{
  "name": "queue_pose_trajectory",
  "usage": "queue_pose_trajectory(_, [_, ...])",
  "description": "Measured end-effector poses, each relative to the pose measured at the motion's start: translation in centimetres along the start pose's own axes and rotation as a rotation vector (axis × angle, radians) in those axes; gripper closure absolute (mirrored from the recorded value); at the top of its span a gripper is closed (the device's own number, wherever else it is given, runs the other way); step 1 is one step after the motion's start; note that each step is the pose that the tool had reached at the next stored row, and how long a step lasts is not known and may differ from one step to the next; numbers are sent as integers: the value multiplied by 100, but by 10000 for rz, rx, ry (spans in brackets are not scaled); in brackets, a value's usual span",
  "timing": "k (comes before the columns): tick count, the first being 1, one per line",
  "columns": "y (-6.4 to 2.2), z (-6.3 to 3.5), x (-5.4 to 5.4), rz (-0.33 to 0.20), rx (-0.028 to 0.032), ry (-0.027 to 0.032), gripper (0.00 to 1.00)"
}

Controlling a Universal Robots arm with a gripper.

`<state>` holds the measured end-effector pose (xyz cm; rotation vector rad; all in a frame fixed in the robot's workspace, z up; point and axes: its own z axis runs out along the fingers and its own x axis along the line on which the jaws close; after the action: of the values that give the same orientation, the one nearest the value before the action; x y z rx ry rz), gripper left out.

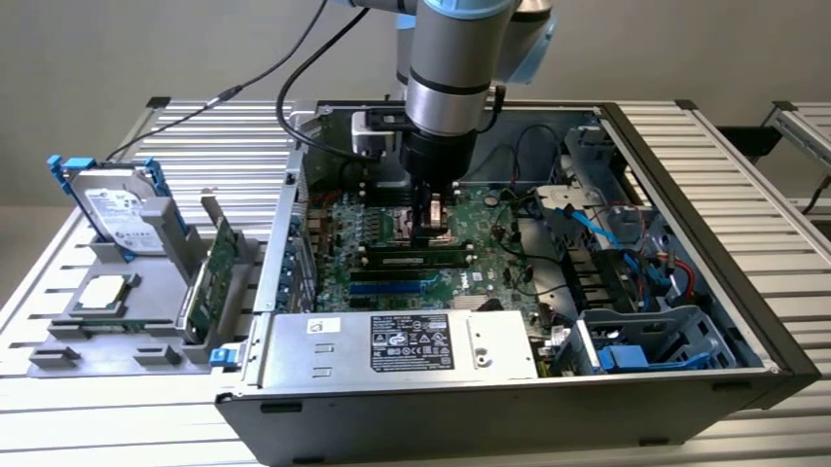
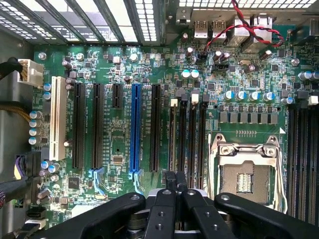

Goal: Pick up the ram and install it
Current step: 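Press down the ram until it locks into place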

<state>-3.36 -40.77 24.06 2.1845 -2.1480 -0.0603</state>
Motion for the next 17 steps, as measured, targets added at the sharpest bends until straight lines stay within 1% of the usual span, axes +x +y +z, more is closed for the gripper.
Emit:
queue_pose_trajectory(6, [-2,-3,1,0,0,3,89])
queue_pose_trajectory(9, [-51,-49,11,3,-1,1,89])
queue_pose_trajectory(12, [-60,-64,21,48,-1,-4,89])
queue_pose_trajectory(14, [-61,-64,21,213,-4,-18,89])
queue_pose_trajectory(17, [-61,-64,21,649,-14,-54,89])
